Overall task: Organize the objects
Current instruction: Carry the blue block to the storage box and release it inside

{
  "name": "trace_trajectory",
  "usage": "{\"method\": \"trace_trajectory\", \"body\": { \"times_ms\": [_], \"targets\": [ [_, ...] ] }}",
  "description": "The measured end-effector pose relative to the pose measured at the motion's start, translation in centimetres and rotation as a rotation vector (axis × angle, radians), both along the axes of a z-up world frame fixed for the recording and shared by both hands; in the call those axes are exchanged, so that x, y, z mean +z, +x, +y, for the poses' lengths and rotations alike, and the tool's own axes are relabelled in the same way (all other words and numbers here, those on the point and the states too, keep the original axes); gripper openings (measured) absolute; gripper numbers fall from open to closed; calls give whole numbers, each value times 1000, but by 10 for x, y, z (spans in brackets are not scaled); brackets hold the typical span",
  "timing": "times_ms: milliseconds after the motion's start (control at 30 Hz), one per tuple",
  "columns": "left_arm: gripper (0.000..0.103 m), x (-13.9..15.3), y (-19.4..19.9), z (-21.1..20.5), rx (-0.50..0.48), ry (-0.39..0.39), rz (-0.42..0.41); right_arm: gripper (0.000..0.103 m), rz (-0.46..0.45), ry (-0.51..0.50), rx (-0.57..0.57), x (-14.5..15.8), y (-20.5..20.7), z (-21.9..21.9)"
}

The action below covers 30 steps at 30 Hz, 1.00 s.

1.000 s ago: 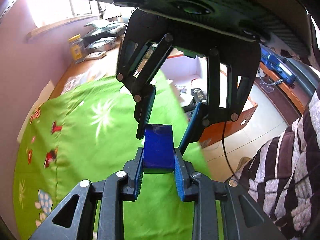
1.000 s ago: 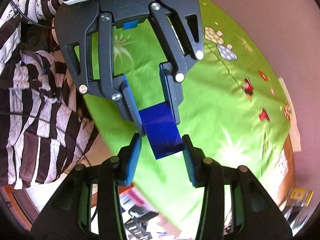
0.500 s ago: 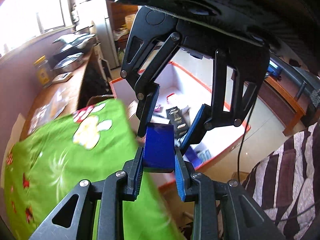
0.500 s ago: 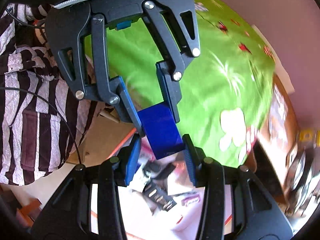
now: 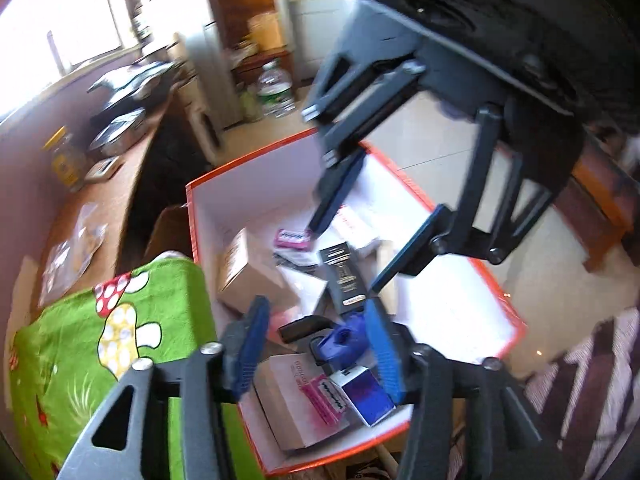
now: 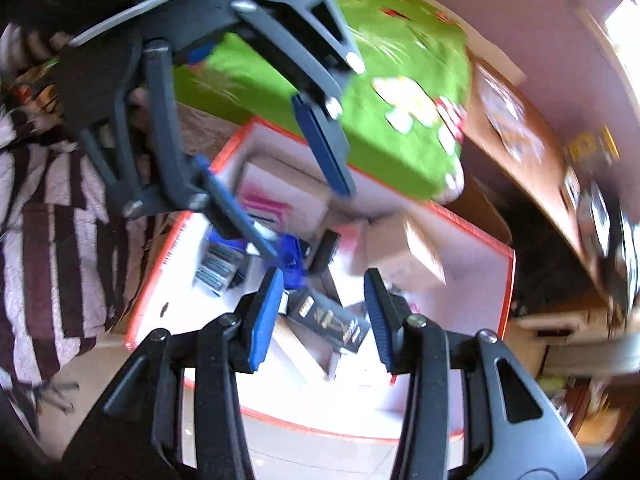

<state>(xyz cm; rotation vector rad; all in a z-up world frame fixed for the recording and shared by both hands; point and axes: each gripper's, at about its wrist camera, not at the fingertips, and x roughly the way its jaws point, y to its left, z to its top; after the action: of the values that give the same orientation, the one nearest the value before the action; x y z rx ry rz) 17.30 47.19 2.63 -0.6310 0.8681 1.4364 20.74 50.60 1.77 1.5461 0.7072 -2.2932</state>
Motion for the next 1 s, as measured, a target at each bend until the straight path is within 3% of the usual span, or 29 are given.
{"method": "trace_trajectory", "body": {
  "times_ms": [67, 333, 567, 700, 1000],
  "targets": [
    [64, -5, 3, 6, 90, -23, 21, 51, 27, -20, -131, -5, -1, 16],
    [86, -12, 18, 1, 333, -27, -127, 69, 152, -96, -617, -10, 33, 60],
    [91, -21, 43, -1, 493, -23, -137, 87, 273, -213, -977, -4, 80, 63],
    [92, -19, 48, -4, 548, 3, -148, 88, 283, -229, -1065, -7, 93, 55],
    [93, -14, 52, -4, 572, 10, -141, 90, 290, -262, -1123, -13, 90, 49]
  ]
}}
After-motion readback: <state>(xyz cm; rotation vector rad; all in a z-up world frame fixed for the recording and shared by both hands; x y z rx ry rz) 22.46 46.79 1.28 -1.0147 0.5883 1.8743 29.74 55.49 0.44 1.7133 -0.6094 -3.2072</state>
